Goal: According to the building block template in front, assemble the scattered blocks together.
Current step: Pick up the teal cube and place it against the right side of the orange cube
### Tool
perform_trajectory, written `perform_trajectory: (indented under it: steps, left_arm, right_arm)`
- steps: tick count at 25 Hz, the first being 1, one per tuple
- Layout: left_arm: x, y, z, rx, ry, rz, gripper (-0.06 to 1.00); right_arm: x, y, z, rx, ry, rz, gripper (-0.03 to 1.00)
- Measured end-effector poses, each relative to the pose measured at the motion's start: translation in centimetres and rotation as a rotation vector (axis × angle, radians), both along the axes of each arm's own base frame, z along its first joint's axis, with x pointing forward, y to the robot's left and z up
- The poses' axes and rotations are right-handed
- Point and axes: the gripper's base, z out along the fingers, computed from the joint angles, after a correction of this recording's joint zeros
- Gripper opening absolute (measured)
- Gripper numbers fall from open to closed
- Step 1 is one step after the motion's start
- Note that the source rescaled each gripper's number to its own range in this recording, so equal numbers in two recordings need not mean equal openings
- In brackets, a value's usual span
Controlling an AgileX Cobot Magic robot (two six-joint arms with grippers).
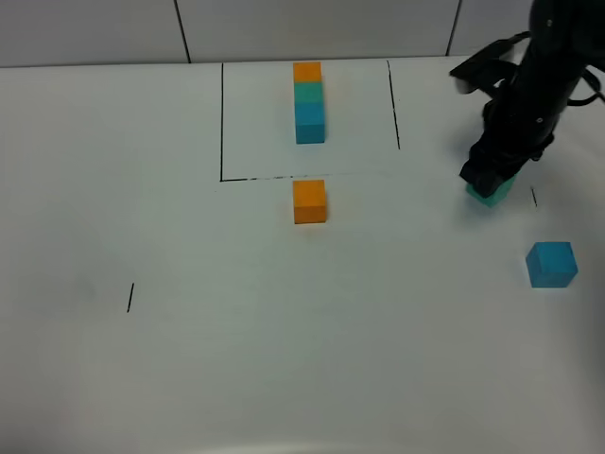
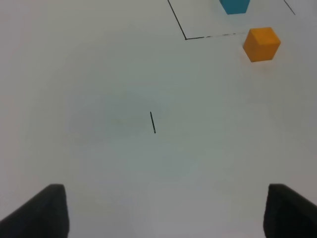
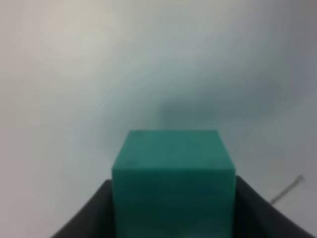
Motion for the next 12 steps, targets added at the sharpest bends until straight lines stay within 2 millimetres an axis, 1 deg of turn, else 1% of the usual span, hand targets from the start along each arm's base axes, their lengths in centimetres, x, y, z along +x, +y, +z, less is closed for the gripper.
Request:
perform_trajectory:
  steps: [2, 4, 7, 9, 12]
  left_arm:
    - [0.0, 0.0, 0.0, 0.000, 0.000, 0.000, 0.78]
    - [0.0, 0.0, 0.0, 0.000, 0.000, 0.000, 0.78]
    - [0.0, 0.0, 0.0, 0.000, 0.000, 0.000, 0.78]
    - [0.0, 0.0, 0.0, 0.000, 0.000, 0.000, 0.78]
    - [0.0, 0.0, 0.0, 0.000, 0.000, 0.000, 0.78]
  right_arm:
    - [-0.7, 2.5, 0.2, -0.015, 0.005, 0.194, 0.02]
    - [-1.3, 4.4, 0.2, -0.036, -0.003, 0.345, 0.02]
    - [-2.1, 6.7, 0.2, -0.062, -0.019, 0.553, 0.02]
    - [-2.4, 7.9, 0.2, -0.069, -0.045, 0.644, 0.02]
    - [-2.4, 9.2, 0.2, -0.066, -0.101, 0.701, 0.02]
